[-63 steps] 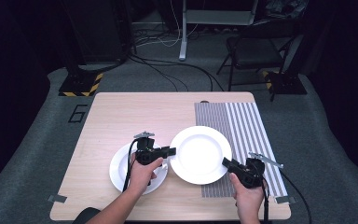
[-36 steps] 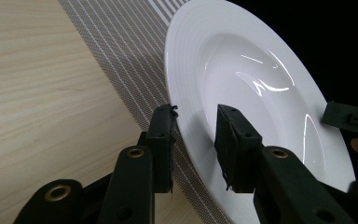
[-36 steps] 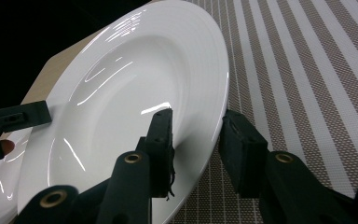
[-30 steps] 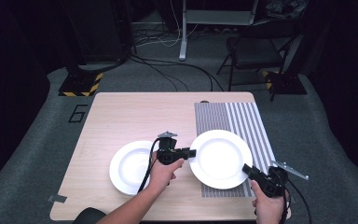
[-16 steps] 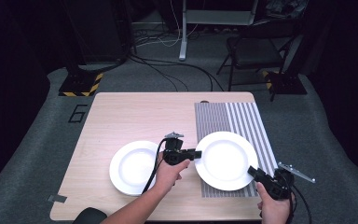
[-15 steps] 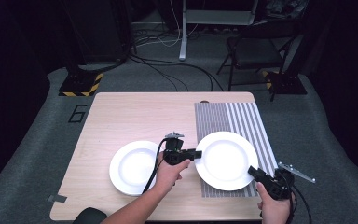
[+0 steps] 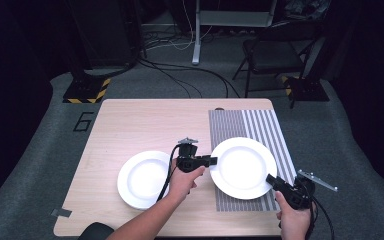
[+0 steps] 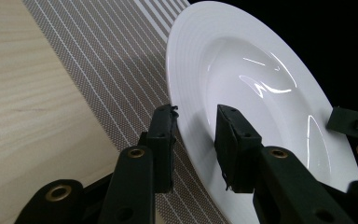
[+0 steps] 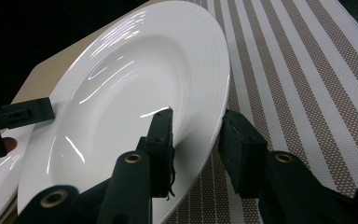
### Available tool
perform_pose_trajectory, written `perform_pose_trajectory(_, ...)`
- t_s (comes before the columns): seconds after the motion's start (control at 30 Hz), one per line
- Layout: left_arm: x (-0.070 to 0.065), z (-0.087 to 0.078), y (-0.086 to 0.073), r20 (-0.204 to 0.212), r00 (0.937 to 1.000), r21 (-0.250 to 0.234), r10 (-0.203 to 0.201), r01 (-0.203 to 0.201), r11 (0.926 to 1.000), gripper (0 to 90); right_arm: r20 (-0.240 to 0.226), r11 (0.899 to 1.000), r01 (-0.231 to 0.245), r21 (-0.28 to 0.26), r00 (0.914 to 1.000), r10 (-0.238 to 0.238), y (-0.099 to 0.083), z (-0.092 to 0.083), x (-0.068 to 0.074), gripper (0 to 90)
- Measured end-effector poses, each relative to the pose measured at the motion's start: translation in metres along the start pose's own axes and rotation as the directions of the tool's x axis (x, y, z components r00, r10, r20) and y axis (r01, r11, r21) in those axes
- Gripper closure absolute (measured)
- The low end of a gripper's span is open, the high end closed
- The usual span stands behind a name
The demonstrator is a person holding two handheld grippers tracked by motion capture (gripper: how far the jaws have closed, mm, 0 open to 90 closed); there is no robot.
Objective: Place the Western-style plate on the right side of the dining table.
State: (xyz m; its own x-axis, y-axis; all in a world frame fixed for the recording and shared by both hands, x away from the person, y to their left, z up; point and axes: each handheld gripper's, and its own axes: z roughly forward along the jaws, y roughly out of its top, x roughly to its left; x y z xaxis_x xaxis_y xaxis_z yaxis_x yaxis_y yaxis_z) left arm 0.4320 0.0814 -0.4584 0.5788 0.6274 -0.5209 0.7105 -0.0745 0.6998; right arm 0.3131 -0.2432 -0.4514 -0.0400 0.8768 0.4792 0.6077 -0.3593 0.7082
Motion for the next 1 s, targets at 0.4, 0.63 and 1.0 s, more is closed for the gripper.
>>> perform_pose_trajectory(0.4,0.002,0.007,0.016,-0.006,1.0000,-0.019,0.003,-0.003,0.9998,68.5,0.004,1.000,0.002,-0.009,1.0000,-0.002,0.013,0.008,-0.001,65.5)
perform_pose_trajectory(0.63,0.009,0.017,0.023,-0.004,0.9999,-0.021,-0.016,0.016,0.9997,68.8,0.004,1.000,0.002,-0.012,1.0000,-0.002,0.021,0.016,-0.004,65.7)
perform_pose_trajectory(1.0,0.019,0.032,0.023,0.008,0.9999,0.003,-0.007,0.007,1.0000,69.0,0.020,1.000,-0.005,-0.005,0.9998,0.005,0.023,0.029,-0.014,65.7)
